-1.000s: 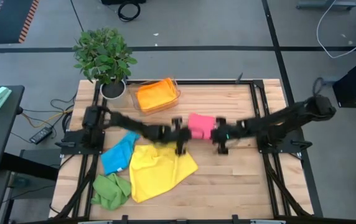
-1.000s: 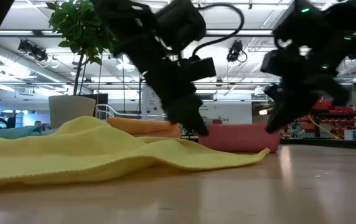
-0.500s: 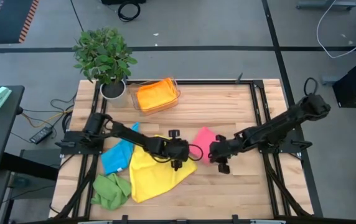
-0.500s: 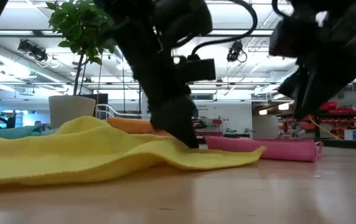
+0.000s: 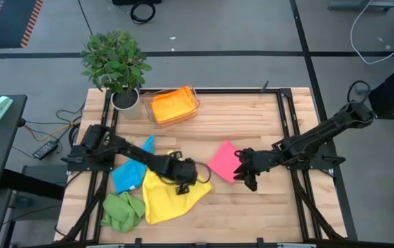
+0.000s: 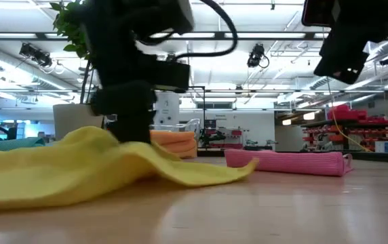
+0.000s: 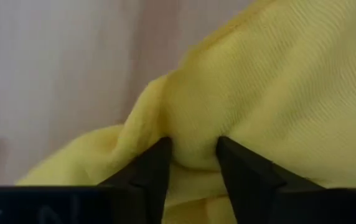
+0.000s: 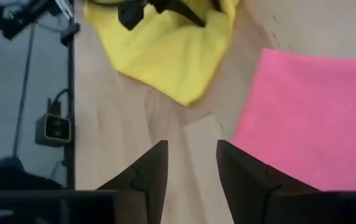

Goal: Fold microfiber towels
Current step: Adjust the yellow microfiber cloth

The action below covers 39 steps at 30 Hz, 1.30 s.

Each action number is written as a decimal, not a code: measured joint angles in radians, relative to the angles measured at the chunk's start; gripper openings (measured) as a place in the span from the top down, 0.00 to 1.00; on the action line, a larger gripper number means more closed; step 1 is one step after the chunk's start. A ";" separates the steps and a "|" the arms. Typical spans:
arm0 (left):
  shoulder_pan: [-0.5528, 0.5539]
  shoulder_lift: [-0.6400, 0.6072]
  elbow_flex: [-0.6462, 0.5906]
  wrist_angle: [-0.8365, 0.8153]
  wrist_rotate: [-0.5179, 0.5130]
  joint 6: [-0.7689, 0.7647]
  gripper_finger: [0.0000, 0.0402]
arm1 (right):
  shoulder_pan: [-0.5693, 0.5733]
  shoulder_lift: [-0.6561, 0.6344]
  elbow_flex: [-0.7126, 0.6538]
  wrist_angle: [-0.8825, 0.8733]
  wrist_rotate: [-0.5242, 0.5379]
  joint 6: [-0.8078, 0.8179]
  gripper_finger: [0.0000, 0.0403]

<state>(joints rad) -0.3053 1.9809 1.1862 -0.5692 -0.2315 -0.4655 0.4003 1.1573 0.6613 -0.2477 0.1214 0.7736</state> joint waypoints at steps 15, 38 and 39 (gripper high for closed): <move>-0.150 -0.420 -0.200 -0.123 -0.206 -0.193 0.87 | 0.121 0.125 0.000 -0.024 0.271 0.535 0.65; 0.257 -0.506 -0.307 -0.271 0.408 -0.124 0.72 | -0.050 -0.288 -0.220 -0.423 0.238 0.689 0.65; 0.256 -0.503 -0.278 -0.334 0.408 -0.100 0.71 | -0.053 -0.300 -0.226 -0.418 0.241 0.686 0.65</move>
<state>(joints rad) -0.0496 1.4777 0.9079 -0.9033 0.1761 -0.5658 0.3477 0.8573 0.4356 -0.6662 0.3626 1.4598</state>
